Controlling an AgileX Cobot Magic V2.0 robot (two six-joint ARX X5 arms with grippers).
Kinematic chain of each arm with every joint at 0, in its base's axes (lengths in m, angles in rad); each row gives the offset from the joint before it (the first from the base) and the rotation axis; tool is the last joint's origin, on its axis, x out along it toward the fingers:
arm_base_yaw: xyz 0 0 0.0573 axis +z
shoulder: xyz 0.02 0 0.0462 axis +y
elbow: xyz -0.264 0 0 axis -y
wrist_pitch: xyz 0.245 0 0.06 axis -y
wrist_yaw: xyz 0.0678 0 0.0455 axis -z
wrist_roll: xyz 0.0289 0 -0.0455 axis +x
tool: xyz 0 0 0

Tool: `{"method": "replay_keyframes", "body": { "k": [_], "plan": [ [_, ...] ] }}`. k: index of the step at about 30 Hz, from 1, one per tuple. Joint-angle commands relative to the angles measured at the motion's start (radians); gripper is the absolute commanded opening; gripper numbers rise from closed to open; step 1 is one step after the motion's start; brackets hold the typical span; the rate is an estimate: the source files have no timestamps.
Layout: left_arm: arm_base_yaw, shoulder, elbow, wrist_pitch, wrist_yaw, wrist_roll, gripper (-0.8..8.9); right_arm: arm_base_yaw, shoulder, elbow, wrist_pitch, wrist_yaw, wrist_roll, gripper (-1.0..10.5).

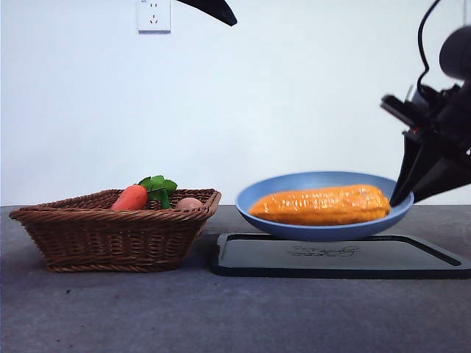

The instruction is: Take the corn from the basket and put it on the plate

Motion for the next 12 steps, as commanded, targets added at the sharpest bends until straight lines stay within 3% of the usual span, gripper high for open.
{"method": "replay_keyframes", "body": {
  "k": [1,12],
  "plan": [
    [-0.007,0.019,0.029,-0.004,-0.001,0.017,4.17,-0.01,0.061,0.041,0.011,-0.013,-0.015,0.0],
    [-0.007,0.019,0.029,-0.006,-0.001,0.018,4.17,-0.018,0.2,0.068,0.029,-0.042,-0.016,0.0]
  ]
}}
